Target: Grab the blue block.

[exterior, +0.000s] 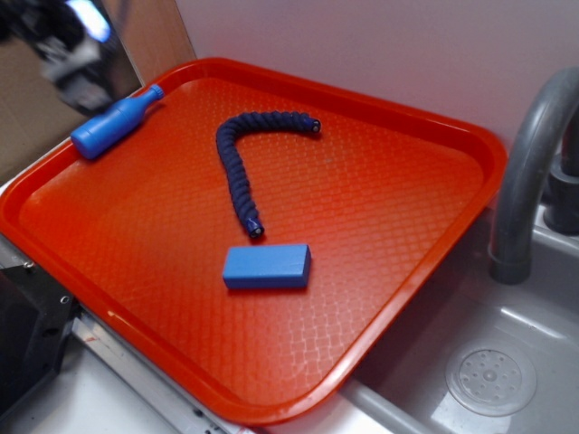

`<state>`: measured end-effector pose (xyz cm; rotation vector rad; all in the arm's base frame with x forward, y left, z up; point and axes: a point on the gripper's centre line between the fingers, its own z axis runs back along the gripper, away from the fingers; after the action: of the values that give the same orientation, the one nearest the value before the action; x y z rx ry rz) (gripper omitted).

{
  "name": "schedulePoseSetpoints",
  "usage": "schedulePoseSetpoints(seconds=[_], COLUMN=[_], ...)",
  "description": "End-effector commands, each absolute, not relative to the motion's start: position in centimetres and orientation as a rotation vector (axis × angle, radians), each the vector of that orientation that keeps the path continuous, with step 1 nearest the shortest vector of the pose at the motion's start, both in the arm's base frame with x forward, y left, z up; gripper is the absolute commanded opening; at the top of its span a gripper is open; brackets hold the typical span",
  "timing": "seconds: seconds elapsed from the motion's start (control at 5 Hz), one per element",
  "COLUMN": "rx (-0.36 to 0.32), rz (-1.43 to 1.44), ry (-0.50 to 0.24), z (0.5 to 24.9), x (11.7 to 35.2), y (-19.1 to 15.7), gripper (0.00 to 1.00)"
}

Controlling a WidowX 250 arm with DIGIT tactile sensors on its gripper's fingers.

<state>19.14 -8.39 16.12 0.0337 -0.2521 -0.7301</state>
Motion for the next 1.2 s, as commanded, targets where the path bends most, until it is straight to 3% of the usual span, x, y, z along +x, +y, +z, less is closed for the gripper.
schedulePoseSetpoints(seconds=[0.0, 0.4, 0.8, 1.0], rx=[-0.071, -0.103, -0.044, -0.065], rz=[-1.167, -1.256, -1.238, -1.236], ry=[-0.269, -0.167, -0.055, -0.028], z=[10.5, 6.1, 3.4, 2.4], x=[19.4, 18.2, 17.9, 17.7], y=[-14.5, -16.7, -17.1, -17.2], gripper=[1.00, 1.00, 1.00, 1.00])
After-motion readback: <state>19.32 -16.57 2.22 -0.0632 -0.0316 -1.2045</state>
